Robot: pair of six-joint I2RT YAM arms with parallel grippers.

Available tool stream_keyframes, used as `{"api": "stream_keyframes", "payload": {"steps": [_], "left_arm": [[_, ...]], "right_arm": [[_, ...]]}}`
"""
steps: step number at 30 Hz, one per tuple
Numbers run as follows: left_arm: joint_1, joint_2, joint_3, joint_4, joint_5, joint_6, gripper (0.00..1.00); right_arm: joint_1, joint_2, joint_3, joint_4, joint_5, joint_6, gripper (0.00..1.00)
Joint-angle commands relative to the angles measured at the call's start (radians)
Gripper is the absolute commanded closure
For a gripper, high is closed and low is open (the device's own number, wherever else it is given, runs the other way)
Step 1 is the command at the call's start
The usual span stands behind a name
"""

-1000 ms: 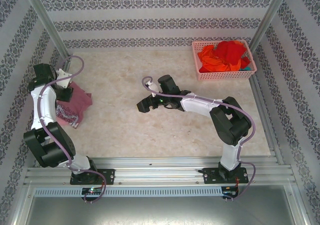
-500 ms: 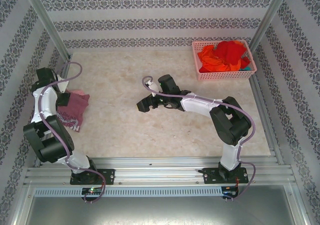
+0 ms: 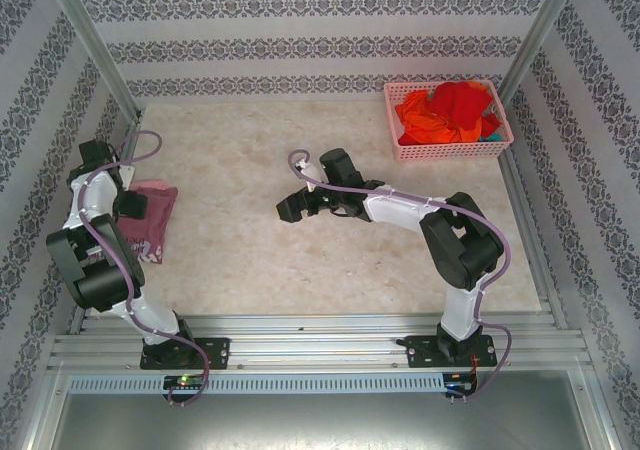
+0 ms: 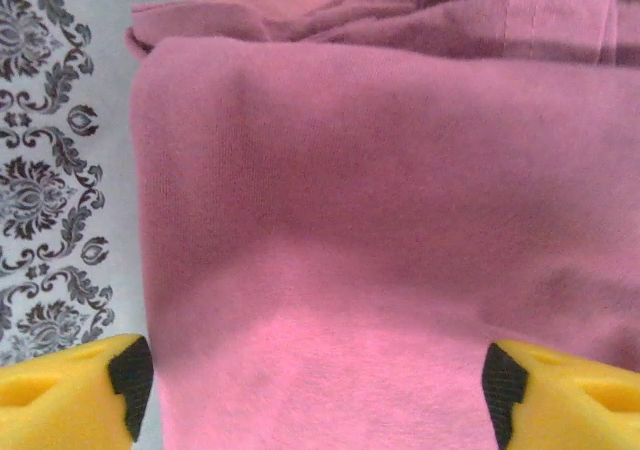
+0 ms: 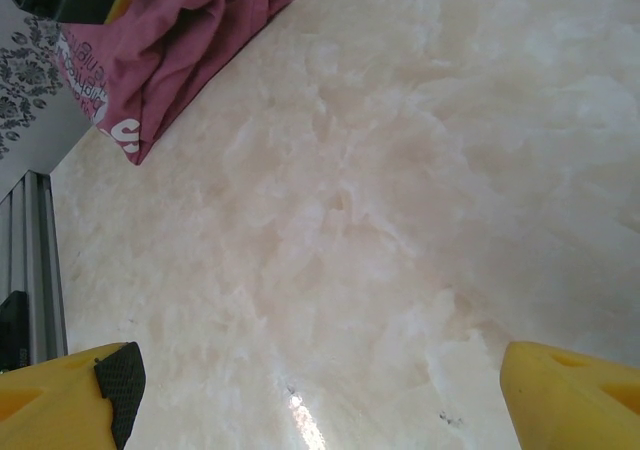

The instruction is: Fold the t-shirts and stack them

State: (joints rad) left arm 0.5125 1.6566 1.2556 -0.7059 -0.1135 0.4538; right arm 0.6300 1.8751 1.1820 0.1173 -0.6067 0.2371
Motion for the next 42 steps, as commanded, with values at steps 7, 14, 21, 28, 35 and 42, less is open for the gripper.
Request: {"api": "stream_keyframes", "payload": {"steps": [7, 14, 21, 28, 35, 42], "left_arm": [[-0.101, -0.063, 0.038, 0.018, 0.133, -0.401, 0.0], [-0.264, 0.012, -0.025, 0.094, 0.052, -0.453, 0.0], [-0.305, 0.202, 0.043, 0.022, -0.158, -0.42, 0.01], [-0.305, 0.292, 0.079, -0.003, -0.248, -0.415, 0.22], [-0.307, 0.284, 0.079, -0.005, -0.241, -0.415, 0.66], [-0.307, 0.236, 0.076, 0.009, -0.243, -0.382, 0.91]], "right_arm": [[-0.008, 0.016, -0.004, 0.038, -0.034, 0.027, 0.08], [-0.009, 0.009, -0.022, 0.04, -0.024, 0.031, 0.08], [-0.011, 0.001, -0.043, 0.05, -0.013, 0.036, 0.08], [-0.017, 0.011, -0.058, 0.07, -0.011, 0.051, 0.09], [-0.026, 0.029, -0.049, 0.07, -0.023, 0.058, 0.09], [-0.031, 0.029, -0.044, 0.067, -0.028, 0.063, 0.09]]}}
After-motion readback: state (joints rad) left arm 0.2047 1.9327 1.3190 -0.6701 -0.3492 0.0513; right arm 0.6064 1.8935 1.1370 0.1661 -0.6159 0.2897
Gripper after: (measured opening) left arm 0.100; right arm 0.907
